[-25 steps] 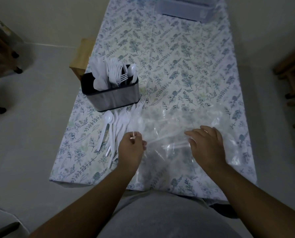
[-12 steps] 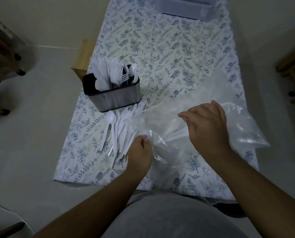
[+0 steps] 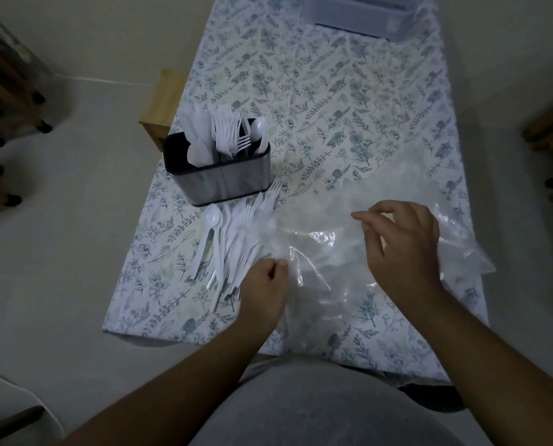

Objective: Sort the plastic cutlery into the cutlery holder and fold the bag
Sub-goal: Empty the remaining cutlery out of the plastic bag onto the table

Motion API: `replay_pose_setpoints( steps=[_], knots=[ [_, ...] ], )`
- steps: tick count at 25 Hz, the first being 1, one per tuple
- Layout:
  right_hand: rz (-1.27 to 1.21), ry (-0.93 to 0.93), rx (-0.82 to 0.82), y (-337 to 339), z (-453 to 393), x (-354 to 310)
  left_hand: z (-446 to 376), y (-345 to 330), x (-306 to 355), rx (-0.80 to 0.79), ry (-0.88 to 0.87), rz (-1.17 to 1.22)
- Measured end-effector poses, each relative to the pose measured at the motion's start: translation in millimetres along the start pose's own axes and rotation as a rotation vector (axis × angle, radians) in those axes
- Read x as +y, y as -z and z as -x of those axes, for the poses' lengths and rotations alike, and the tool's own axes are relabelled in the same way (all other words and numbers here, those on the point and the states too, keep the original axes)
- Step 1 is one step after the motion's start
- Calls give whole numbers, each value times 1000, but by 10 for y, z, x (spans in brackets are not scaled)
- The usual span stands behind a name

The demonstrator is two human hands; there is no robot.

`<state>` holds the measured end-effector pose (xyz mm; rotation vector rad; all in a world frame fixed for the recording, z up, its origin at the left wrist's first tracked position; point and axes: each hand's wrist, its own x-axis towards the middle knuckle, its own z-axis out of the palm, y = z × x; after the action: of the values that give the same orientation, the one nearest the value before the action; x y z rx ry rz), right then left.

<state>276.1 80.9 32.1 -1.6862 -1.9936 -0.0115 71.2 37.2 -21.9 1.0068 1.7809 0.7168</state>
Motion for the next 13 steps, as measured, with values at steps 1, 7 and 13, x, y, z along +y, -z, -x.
replay_pose_setpoints(
  steps=[1,7,13],
  knots=[
    [-24,-30,-46,-1,29,-69,-8,15,13,-3,13,17],
    [145,-15,-577,-239,364,-495,-37,72,244,-146,16,326],
    [-287,-292,-509,-202,262,-336,-246,-96,140,-176,-446,-642]
  ],
)
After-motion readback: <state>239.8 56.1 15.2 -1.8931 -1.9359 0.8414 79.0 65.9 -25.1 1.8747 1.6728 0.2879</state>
